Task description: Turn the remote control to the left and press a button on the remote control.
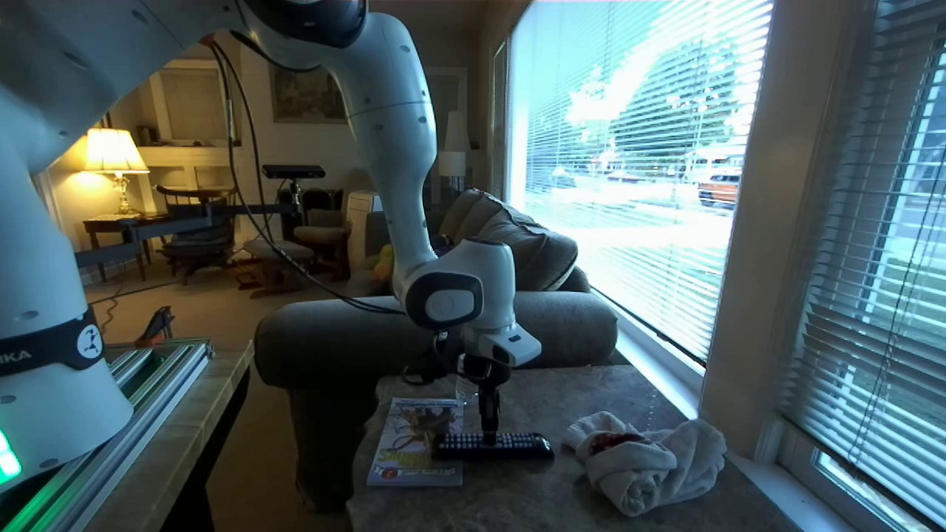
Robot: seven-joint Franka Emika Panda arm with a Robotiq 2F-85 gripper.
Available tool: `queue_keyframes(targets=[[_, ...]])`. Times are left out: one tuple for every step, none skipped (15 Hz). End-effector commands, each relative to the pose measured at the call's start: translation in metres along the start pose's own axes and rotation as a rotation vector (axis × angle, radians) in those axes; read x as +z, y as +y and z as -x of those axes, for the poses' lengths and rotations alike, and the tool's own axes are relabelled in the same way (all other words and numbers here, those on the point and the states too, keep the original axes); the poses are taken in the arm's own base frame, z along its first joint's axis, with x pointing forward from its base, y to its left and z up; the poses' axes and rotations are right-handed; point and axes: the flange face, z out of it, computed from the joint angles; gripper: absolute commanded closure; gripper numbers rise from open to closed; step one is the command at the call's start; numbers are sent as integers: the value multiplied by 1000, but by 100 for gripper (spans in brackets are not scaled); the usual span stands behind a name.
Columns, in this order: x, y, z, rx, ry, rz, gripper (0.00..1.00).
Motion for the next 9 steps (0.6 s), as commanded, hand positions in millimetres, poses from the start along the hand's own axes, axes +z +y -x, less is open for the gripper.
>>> queue_keyframes(targets=[[16,-4,2,12,-10,19,100],[15,-4,2,14,-10,20,100],[13,-5,2,14,-13,18,100],[9,-5,2,15,-21,18,100],[4,-4,2,15,-21,9,100],[-2,-3,3,14,-21,4,100],[-7,-2,3,9,-18,-4,100],[-12,-1,3,9,-9,-11,100],[-17,1,3,5,-12,-15,100]])
